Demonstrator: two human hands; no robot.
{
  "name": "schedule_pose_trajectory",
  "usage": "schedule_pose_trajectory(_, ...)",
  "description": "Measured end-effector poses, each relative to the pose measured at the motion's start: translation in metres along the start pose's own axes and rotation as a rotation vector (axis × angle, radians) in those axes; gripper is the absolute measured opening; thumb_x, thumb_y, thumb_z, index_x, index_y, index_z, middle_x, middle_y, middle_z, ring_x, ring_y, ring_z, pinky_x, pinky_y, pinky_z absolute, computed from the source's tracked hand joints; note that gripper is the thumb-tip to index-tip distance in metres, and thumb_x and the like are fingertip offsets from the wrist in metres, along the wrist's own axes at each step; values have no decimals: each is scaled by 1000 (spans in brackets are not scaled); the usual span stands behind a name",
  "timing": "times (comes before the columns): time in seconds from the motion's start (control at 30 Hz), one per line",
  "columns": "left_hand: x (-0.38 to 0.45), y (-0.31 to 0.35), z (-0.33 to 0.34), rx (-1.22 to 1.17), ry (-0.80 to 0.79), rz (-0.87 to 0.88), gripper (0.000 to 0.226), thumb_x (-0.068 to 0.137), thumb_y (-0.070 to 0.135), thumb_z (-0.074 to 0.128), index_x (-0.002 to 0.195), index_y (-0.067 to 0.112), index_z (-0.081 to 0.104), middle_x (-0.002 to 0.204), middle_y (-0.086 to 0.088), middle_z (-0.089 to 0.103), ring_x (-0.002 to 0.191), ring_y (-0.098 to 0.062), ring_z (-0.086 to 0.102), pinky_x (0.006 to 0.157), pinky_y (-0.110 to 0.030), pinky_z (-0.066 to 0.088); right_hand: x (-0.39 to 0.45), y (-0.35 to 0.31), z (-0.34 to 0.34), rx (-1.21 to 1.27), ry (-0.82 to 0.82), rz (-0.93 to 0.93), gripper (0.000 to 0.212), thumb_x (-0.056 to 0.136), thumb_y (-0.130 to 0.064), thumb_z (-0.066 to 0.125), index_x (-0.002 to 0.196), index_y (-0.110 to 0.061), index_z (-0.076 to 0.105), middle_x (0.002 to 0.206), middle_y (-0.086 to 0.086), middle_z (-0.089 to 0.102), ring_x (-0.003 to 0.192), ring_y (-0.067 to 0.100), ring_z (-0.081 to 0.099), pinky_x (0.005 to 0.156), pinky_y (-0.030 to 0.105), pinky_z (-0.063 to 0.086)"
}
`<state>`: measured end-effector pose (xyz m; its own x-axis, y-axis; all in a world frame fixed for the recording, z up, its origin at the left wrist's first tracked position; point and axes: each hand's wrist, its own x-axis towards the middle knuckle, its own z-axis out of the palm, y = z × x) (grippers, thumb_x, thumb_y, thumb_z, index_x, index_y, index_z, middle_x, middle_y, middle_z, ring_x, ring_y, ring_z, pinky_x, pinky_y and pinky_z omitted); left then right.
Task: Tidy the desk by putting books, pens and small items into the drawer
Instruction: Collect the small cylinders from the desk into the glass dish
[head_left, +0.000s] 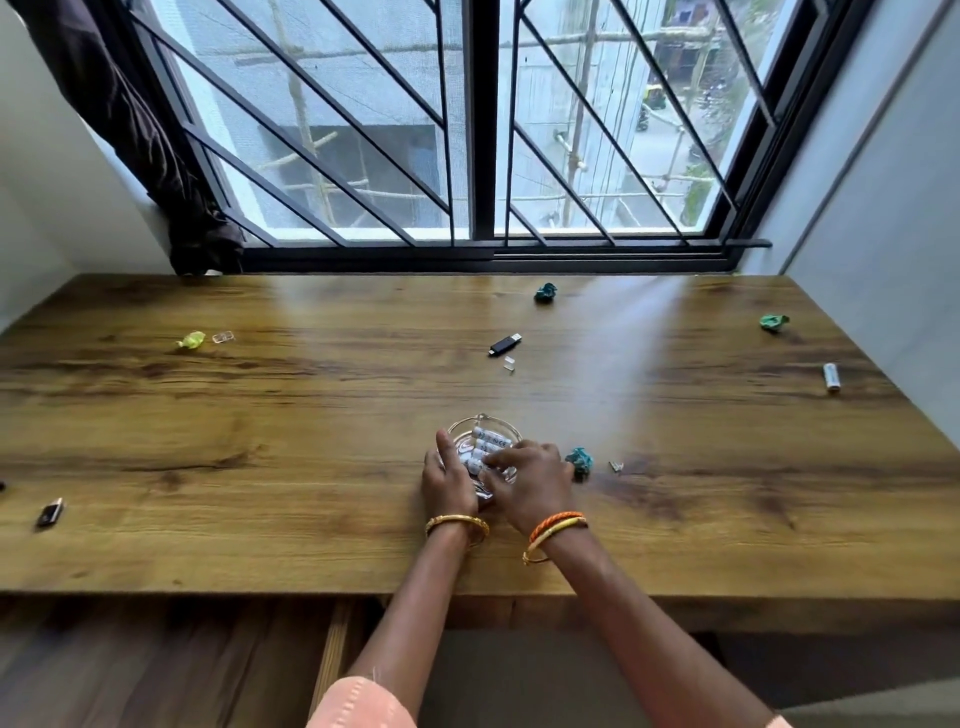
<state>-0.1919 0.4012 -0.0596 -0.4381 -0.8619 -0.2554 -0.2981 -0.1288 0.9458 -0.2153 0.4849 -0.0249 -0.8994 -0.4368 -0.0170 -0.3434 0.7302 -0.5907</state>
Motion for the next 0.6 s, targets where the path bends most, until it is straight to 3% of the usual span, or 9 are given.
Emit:
schedule_pose_trajectory(0.13,-2,0,0,-1,-6,-21,57,99,46,29,122,0,54,125,-21,57,111,-35,55,82,-31,39,-1,1,4,10,-11,-10,23,90,-30,58,110,-27,70,116,-3,61,113,21,42,94,34,30)
schedule_pose_trajectory(0.23,-1,0,2,-19,2,-40,55,99,47,30,117,1,55,120,-21,60,106,-35,57,87,-37,44,-1,5,7,103,72,-1,17,85,-26,65,100,-26,73,106,-2,65,108,22,45,88,31,30)
schedule_pose_trajectory(0.3,-2,0,3,-28,23,-42,54,98,47,33,113,1,57,116,-21,62,103,-36,59,86,-39,47,0,8,3,78,10,-15,16,84,-28,65,98,-28,73,105,-4,67,109,21,45,85,30,28)
schedule_pose_trajectory(0.4,-1,-5,10,-82,39,-69,58,93,57,36,104,5,60,108,-20,66,94,-36,64,85,-44,52,11,14,-16,126,-53,-56,17,83,-20,65,95,-25,75,103,0,68,103,23,53,90,31,40)
schedule_pose_trajectory(0.5,-3,-3,20,-148,53,-89,50,96,50,39,102,5,61,101,-20,68,89,-35,66,82,-46,54,39,50,-70,389,271,71,19,80,-3,62,91,-9,76,92,13,72,90,27,65,79,22,45)
schedule_pose_trajectory(0.6,-5,6,29,-187,25,-82,46,99,43,38,103,3,61,95,-18,66,82,-31,64,68,-35,54,72,118,-132,335,580,318,23,81,-4,57,96,-7,74,98,21,70,96,33,64,82,30,47)
